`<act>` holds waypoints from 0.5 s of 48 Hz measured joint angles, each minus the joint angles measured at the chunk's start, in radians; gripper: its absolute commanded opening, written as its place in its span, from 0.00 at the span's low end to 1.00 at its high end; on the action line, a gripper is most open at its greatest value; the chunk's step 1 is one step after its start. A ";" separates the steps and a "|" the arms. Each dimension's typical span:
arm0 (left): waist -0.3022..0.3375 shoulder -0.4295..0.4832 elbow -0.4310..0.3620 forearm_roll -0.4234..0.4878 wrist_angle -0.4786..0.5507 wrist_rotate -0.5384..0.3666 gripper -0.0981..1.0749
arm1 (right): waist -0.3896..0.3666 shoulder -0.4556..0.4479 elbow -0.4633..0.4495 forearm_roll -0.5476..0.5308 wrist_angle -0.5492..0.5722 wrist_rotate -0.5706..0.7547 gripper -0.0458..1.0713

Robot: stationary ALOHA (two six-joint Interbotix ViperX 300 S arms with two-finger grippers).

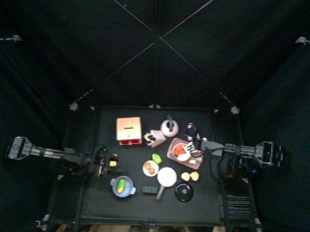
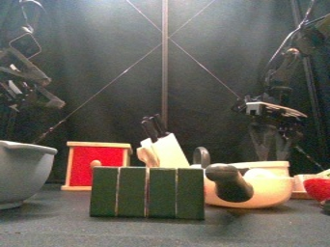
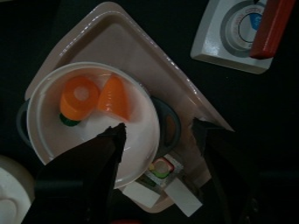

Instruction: Grab pot

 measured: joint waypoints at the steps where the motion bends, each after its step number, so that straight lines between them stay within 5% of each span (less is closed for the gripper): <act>1: 0.000 0.000 0.000 -0.002 0.000 -0.002 0.86 | 0.000 0.005 0.003 -0.002 -0.006 0.000 0.87; 24: 0.000 0.000 0.000 0.000 0.000 -0.002 0.86 | -0.015 0.126 0.008 -0.058 -0.092 0.000 0.74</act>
